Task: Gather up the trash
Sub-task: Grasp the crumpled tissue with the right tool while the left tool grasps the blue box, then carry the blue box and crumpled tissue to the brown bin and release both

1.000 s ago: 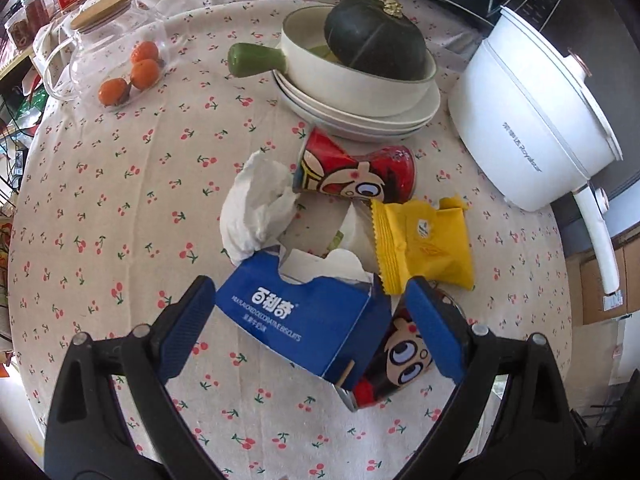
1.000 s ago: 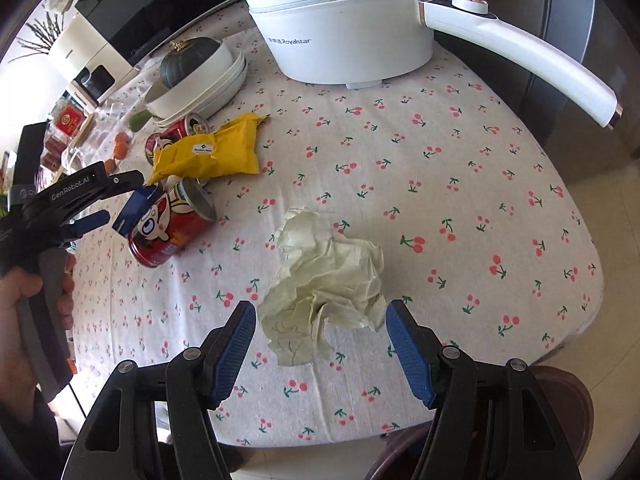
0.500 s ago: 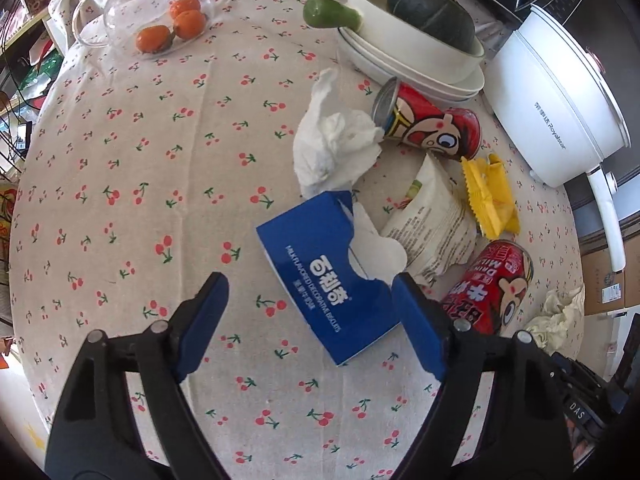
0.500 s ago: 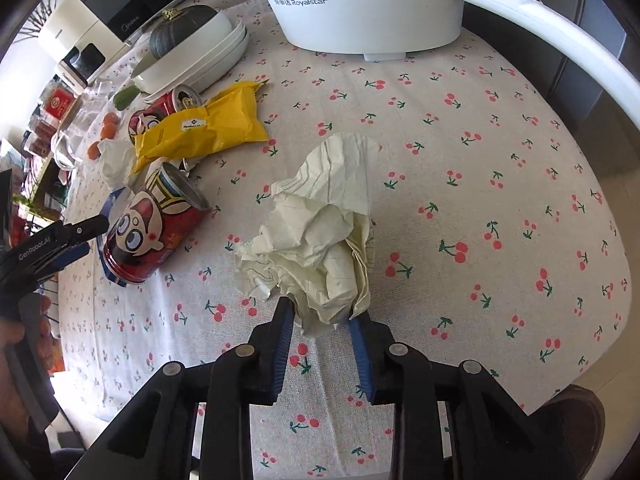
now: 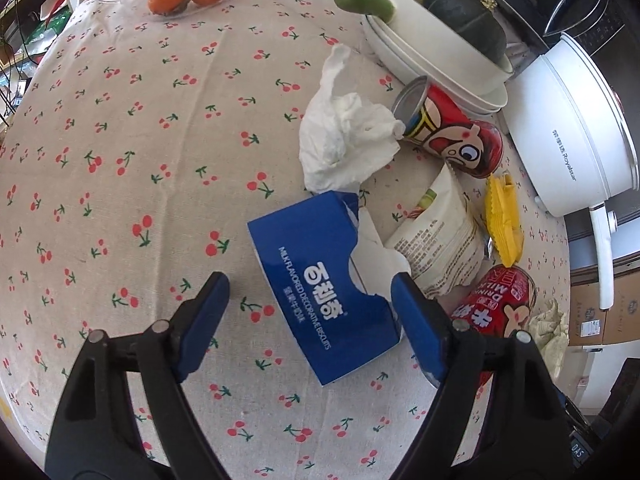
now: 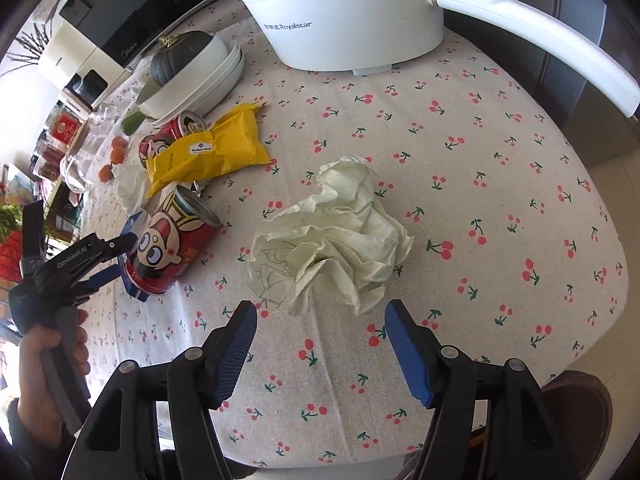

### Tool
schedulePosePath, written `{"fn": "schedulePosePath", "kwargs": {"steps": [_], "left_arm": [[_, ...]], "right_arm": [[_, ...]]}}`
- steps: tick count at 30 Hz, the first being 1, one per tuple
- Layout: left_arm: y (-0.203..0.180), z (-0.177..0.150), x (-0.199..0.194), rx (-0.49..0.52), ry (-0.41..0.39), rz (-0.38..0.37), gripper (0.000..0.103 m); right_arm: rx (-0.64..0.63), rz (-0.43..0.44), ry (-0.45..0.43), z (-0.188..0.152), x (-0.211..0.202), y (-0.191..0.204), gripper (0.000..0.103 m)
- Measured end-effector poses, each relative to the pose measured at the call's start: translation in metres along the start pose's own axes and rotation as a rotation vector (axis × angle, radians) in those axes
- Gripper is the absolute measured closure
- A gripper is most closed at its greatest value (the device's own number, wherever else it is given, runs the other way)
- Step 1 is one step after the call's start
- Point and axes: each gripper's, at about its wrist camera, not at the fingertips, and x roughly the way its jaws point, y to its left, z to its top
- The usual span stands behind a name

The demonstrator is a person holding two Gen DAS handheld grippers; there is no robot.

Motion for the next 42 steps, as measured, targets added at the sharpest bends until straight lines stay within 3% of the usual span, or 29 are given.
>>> {"fn": "schedulePosePath", "kwargs": {"steps": [1,5,12,18,20,22,26,34,42], "left_arm": [[-0.001,-0.001,0.002,0.006,-0.007,0.013,0.025],[-0.007,-0.001,0.002,0.094,-0.042,0.047,0.061],[0.003,-0.002,-0.006,0.141,-0.02,0.007,0.061],[0.013,-0.023,-0.031,0.189,-0.046,-0.011,0.061],[0.013,-0.028,-0.037,0.204,-0.052,-0.015,0.061],[0.011,-0.033,-0.042,0.213,-0.054,-0.02,0.061],[0.014,-0.044,-0.05,0.227,-0.058,-0.027,0.061],[0.002,-0.067,-0.067,0.289,-0.082,-0.064,0.061],[-0.029,-0.099,-0.076,0.398,-0.082,-0.117,0.061]], "right_arm": [[-0.001,0.002,-0.006,0.001,-0.001,0.0,0.032],[0.017,0.001,-0.021,0.007,-0.001,-0.004,0.028],[0.119,-0.017,-0.064,0.018,-0.002,-0.017,0.024],[0.127,-0.093,-0.078,0.023,0.012,-0.023,0.024],[0.133,-0.12,-0.081,0.023,0.016,-0.03,0.029],[0.136,-0.1,-0.081,0.023,0.019,-0.036,0.048],[0.105,-0.074,-0.082,0.021,0.012,-0.035,0.055],[-0.01,-0.084,-0.1,-0.006,-0.028,-0.015,0.055],[-0.023,-0.087,-0.091,-0.047,-0.059,-0.034,0.055]]}}
